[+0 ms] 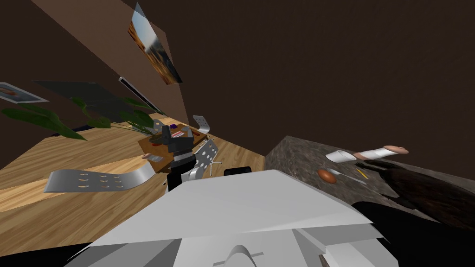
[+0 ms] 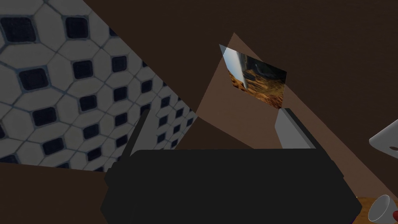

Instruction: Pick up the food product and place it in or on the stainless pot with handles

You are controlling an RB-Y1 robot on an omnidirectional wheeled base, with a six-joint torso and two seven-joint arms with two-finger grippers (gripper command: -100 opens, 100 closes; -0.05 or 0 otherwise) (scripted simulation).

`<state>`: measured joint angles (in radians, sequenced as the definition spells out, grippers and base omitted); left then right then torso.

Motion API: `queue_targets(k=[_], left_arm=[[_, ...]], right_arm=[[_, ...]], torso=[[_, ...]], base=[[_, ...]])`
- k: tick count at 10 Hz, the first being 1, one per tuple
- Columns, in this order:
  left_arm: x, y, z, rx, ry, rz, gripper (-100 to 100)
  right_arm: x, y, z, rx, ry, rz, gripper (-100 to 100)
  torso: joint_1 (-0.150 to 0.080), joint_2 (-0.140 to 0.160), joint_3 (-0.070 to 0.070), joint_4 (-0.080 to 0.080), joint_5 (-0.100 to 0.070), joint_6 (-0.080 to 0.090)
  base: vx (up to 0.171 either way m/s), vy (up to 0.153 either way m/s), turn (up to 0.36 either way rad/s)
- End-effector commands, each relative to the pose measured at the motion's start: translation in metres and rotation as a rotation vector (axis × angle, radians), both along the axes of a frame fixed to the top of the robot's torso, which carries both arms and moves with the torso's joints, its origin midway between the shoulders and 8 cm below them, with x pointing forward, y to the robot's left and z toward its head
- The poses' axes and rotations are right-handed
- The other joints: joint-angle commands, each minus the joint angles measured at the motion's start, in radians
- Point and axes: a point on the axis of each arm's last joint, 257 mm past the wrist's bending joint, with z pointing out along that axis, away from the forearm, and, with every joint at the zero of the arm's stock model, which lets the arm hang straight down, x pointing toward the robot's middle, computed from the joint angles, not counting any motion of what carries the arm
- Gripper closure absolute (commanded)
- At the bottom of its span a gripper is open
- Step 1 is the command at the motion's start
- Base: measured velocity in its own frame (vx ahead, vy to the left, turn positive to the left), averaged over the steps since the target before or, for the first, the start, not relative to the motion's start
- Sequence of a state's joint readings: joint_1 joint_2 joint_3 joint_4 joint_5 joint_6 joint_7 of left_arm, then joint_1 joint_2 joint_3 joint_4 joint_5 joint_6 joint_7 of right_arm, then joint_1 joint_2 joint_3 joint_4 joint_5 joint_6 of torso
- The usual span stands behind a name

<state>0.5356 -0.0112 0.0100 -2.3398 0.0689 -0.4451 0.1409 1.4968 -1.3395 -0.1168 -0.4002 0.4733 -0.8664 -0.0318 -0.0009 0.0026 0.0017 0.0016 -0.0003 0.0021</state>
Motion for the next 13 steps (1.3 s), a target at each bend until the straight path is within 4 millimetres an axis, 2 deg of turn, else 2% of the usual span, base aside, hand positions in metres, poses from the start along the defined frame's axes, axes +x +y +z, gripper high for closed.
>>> queue_targets(k=[1,2,4,5,6,8,9,10,11,12,13], left_arm=[[0.000,0.000,0.000,0.000,0.000,0.000,0],[0.000,0.000,0.000,0.000,0.000,0.000,0],[0.000,0.000,0.000,0.000,0.000,0.000,0],[0.000,0.000,0.000,0.000,0.000,0.000,0],[0.000,0.000,0.000,0.000,0.000,0.000,0],[0.000,0.000,0.000,0.000,0.000,0.000,0],[0.000,0.000,0.000,0.000,0.000,0.000,0],[0.000,0.000,0.000,0.000,0.000,0.000,0],[0.000,0.000,0.000,0.000,0.000,0.000,0],[0.000,0.000,0.000,0.000,0.000,0.000,0],[0.000,0.000,0.000,0.000,0.000,0.000,0]], right_arm=[[-0.020,0.012,0.006,0.002,0.002,-0.018,-100],[-0.015,0.010,0.001,0.002,-0.012,-0.013,-100],[-0.016,0.004,0.009,-0.034,-0.017,-0.023,-100],[-0.040,0.025,0.012,0.002,0.003,-0.038,-100],[-0.035,0.031,0.000,0.043,0.011,-0.015,-100],[-0.029,0.033,-0.007,0.061,-0.008,-0.011,-100],[-0.028,0.028,-0.004,0.037,-0.018,-0.018,-100],[-0.035,0.026,0.006,0.015,-0.005,-0.031,-100],[-0.036,0.026,0.007,0.013,-0.004,-0.032,-100],[-0.059,0.040,0.017,0.002,0.004,-0.061,-100],[-0.051,0.043,0.005,0.036,-0.008,-0.042,-100]], torso=[[0.000,0.000,0.000,0.000,0.000,0.000],[0.000,0.000,0.000,0.000,0.000,0.000],[-0.001,-0.001,0.000,0.000,0.000,0.000],[0.000,0.000,0.000,0.000,0.000,0.000],[0.001,0.000,0.000,0.000,0.001,0.000],[0.000,0.000,0.000,0.000,0.000,0.000],[0.000,0.000,0.000,0.000,0.000,0.000],[0.000,0.001,0.000,0.000,0.000,0.000],[0.001,0.001,0.001,0.000,0.000,0.000],[0.001,0.001,0.001,0.000,0.000,0.000],[0.001,0.000,0.000,0.000,0.001,0.001]], base=[[0.017,-0.004,0.041],[0.035,-0.015,0.045],[0.021,-0.011,0.010],[0.021,-0.008,0.035],[0.023,-0.011,0.027],[0.016,-0.009,0.007],[0.000,0.000,0.000],[-0.004,0.005,0.014],[0.001,0.002,0.018],[0.027,-0.007,0.076],[0.034,-0.025,-0.020]])
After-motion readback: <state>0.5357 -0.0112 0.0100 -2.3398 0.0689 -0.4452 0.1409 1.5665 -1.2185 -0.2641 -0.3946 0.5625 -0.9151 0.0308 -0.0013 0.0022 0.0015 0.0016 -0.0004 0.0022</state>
